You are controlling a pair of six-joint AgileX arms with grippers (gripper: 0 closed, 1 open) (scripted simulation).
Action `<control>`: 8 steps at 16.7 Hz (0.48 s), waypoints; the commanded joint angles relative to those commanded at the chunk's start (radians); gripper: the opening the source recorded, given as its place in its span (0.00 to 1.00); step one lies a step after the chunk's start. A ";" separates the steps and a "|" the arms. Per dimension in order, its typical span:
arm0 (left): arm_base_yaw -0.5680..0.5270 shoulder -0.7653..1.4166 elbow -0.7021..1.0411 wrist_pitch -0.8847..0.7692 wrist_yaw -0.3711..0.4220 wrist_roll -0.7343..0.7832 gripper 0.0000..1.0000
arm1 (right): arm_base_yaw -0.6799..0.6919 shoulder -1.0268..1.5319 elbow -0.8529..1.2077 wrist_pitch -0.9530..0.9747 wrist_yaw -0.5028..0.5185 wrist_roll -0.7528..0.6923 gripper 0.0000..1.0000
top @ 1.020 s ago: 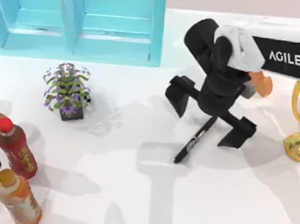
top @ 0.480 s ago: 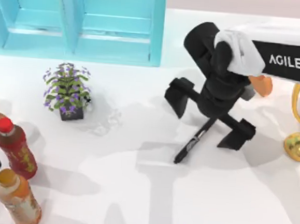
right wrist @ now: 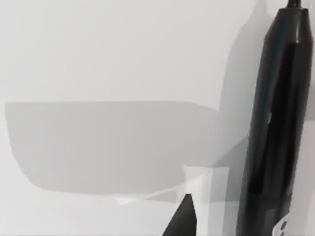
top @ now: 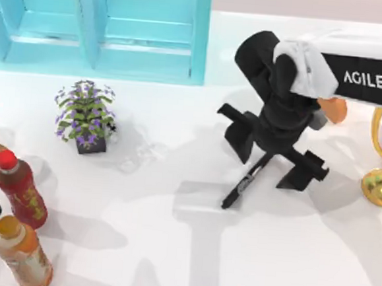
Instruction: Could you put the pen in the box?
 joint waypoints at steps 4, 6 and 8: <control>0.000 0.000 0.000 0.000 0.000 0.000 1.00 | 0.000 0.000 0.000 0.000 0.000 0.000 0.00; 0.000 0.000 0.000 0.000 0.000 0.000 1.00 | 0.000 0.000 0.000 0.000 0.000 0.000 0.00; 0.000 0.000 0.000 0.000 0.000 0.000 1.00 | 0.000 0.000 0.000 0.000 0.000 0.000 0.00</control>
